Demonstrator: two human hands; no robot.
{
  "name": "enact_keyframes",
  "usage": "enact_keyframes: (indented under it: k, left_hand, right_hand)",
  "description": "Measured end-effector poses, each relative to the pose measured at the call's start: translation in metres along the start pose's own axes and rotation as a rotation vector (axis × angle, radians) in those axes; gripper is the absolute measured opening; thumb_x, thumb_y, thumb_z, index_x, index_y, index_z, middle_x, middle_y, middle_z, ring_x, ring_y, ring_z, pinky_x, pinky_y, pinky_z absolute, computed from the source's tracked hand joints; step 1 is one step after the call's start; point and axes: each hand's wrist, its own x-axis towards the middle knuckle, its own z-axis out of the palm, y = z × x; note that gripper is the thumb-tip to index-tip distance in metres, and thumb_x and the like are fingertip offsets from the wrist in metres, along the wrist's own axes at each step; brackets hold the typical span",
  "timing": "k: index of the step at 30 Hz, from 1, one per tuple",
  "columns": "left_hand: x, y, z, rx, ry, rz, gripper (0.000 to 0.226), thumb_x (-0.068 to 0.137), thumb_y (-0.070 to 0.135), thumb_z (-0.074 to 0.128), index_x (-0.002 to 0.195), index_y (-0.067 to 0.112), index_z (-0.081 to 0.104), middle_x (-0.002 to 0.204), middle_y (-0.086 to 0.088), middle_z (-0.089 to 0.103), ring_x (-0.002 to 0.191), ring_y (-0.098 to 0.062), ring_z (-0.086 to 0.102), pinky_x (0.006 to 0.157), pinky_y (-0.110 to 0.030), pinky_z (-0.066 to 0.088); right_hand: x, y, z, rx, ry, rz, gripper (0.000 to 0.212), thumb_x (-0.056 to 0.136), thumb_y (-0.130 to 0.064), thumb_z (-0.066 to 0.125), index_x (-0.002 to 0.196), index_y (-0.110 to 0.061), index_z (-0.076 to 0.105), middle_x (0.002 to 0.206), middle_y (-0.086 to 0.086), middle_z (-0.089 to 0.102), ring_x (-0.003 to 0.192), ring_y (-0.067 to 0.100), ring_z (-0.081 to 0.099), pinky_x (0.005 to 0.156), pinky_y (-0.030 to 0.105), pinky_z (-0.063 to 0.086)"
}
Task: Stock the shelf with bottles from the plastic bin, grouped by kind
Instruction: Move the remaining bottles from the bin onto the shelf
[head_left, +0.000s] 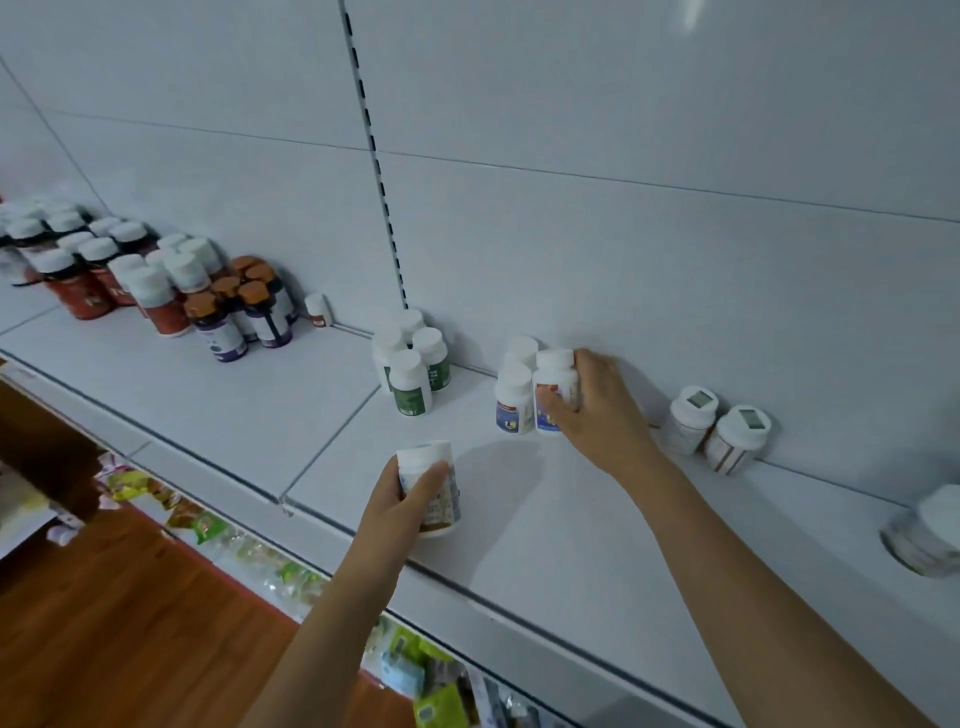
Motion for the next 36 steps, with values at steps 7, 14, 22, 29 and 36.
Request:
enact_keyframes:
  k: [7,14,22,29,36]
  left_hand:
    - [0.028,0.011,-0.014,0.106,-0.141,0.108,0.013,0.095,0.033,0.061,0.104,0.038,0.055,0.106,0.009,0.066,0.099,-0.008,0.063,0.072,-0.017,0.047]
    - [0.044,-0.002,-0.029,0.263,-0.291,0.271,0.034,0.090,0.039,0.066,0.121,0.036,0.052,0.108,0.018,0.065,0.100,0.001,0.061,0.079,-0.014,0.047]
    - [0.058,-0.020,-0.039,0.576,-0.416,0.538,0.058,0.083,0.063,0.060,0.130,0.031,0.048,0.118,0.019,0.060,0.107,-0.006,0.056,0.089,-0.023,0.046]
    - [0.068,-0.033,-0.059,0.910,-0.493,0.789,0.064,0.083,0.059,0.053,0.135,0.020,0.051,0.132,0.006,0.051,0.119,-0.015,0.045,0.098,-0.029,0.038]
    - [0.061,-0.037,-0.050,1.045,-0.478,0.903,0.064,0.089,0.063,0.042,0.137,0.022,0.051,0.140,0.003,0.045,0.129,-0.018,0.039,0.105,-0.035,0.035]
  right_hand:
    - [-0.030,-0.015,0.029,-0.225,0.162,0.003,0.065,0.083,-0.056,0.053,0.127,-0.007,0.050,0.141,0.011,0.046,0.129,0.027,0.037,0.108,0.038,0.036]
    - [-0.059,-0.019,0.060,0.024,0.107,0.304,0.109,0.081,-0.031,0.078,0.157,-0.018,0.001,0.161,0.004,0.023,0.143,0.020,0.030,0.110,0.026,0.033]
    - [-0.106,-0.063,0.068,0.143,0.291,0.385,0.056,0.092,-0.032,0.065,0.142,-0.018,0.044,0.136,-0.006,0.046,0.123,0.013,0.050,0.105,0.040,0.045]
    - [-0.108,-0.103,0.100,0.266,0.001,0.316,0.055,0.078,-0.043,0.076,0.127,-0.037,0.050,0.125,-0.022,0.058,0.114,-0.004,0.054,0.096,0.020,0.048]
    - [-0.130,-0.089,0.050,0.253,0.233,0.441,0.052,0.075,-0.040,0.082,0.120,-0.033,0.057,0.113,-0.021,0.064,0.100,-0.002,0.060,0.082,0.014,0.050]
